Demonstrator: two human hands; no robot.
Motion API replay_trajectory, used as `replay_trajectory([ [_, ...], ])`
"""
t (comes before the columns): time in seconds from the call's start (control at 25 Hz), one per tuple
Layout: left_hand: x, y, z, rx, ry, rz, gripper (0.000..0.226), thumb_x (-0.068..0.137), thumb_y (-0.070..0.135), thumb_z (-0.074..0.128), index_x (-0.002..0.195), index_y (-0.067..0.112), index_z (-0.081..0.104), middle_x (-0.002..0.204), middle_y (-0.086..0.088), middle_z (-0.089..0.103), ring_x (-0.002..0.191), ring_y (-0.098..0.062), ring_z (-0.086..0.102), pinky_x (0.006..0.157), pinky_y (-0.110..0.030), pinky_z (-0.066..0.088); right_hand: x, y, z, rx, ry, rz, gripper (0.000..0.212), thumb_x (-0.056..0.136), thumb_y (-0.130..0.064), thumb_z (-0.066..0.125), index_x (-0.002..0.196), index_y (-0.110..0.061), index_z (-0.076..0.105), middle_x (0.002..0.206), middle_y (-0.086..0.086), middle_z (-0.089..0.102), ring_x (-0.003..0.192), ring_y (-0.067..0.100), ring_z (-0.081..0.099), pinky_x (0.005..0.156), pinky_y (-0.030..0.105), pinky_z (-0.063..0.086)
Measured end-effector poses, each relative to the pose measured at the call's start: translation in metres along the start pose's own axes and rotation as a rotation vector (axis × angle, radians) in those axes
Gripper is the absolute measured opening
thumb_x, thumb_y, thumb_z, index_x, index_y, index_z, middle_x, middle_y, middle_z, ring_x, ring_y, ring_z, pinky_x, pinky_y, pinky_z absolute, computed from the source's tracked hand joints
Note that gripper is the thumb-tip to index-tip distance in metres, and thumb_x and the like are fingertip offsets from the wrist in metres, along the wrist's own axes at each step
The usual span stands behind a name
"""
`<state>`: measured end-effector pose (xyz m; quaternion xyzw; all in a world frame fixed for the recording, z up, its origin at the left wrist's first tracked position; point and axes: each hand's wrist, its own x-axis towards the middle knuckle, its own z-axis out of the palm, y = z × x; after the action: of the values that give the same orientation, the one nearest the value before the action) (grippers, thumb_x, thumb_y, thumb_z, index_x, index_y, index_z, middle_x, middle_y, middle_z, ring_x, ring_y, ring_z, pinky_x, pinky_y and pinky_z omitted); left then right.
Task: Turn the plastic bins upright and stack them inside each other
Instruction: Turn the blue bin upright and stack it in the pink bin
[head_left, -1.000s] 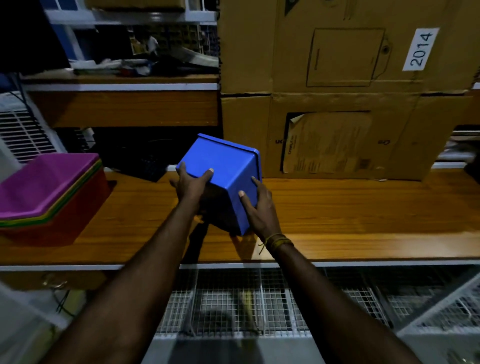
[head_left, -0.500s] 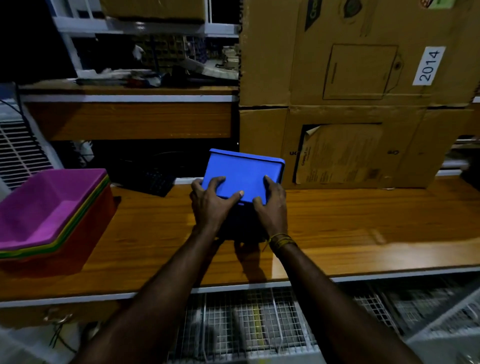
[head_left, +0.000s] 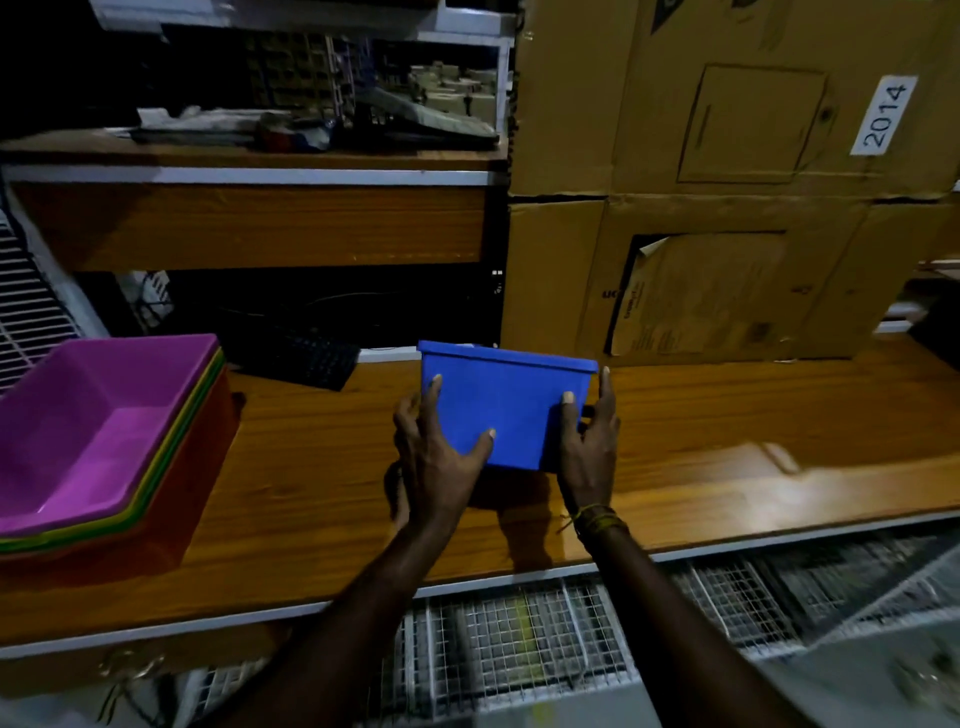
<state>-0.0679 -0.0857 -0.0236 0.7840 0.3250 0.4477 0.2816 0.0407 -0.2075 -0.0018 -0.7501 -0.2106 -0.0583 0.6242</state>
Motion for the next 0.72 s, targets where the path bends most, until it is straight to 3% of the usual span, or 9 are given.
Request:
replay_trajectory([
  [0.12,-0.021,-0.029,-0.007,-0.055,-0.056,-0.046,0.093,0.076,0.052,0.071,0.152,0.03,0.022,0.149,-0.01,0.032,0.132,-0.03,0.04,0.097,-0.039,0.043,-0.01,0.011,0.006,-0.014,-0.037,0.067,0.051,0.097,-0.06,0.027,0.147,-0.05,0.023,0.144,0.004,0.042,0.117,0.022,0.049,0.091,0.046,0.049],
  [0.24,-0.042,-0.056,-0.013,-0.149,-0.073,-0.087,0.08,0.084,0.063,0.054,0.15,0.034,0.02,0.151,-0.005,0.036,0.135,-0.024,0.041,0.101,-0.048,0.046,-0.029,0.024,0.008,-0.017,-0.075,0.092,0.054,0.091,-0.071,0.021,0.142,-0.056,0.029,0.142,-0.007,0.045,0.127,0.021,0.046,0.097,0.054,0.048],
  [0.4,-0.056,-0.057,-0.021,-0.2,0.002,-0.161,0.07,0.089,0.071,0.036,0.145,0.03,0.027,0.144,-0.005,0.044,0.124,-0.023,0.05,0.09,-0.036,0.049,-0.049,0.028,0.004,0.075,-0.143,0.136,0.053,0.089,-0.075,0.029,0.138,-0.056,0.037,0.14,-0.013,0.045,0.129,0.02,0.048,0.094,0.055,0.051],
  [0.6,-0.076,-0.054,-0.023,-0.248,0.107,-0.374,0.071,0.082,0.077,0.045,0.135,0.031,0.032,0.132,-0.009,0.055,0.116,-0.032,0.055,0.086,-0.051,0.052,-0.075,0.028,-0.007,0.237,-0.222,0.239,0.03,0.104,-0.039,0.034,0.128,-0.045,0.051,0.133,0.002,0.058,0.11,0.02,0.065,0.073,0.037,0.061],
  [0.72,-0.086,-0.046,-0.025,-0.269,0.138,-0.484,0.079,0.073,0.079,0.055,0.131,0.029,0.034,0.128,-0.01,0.056,0.116,-0.032,0.055,0.084,-0.051,0.052,-0.086,0.03,-0.017,0.28,-0.238,0.302,0.032,0.105,-0.028,0.035,0.125,-0.042,0.055,0.123,0.002,0.064,0.102,0.019,0.068,0.073,0.039,0.061],
])
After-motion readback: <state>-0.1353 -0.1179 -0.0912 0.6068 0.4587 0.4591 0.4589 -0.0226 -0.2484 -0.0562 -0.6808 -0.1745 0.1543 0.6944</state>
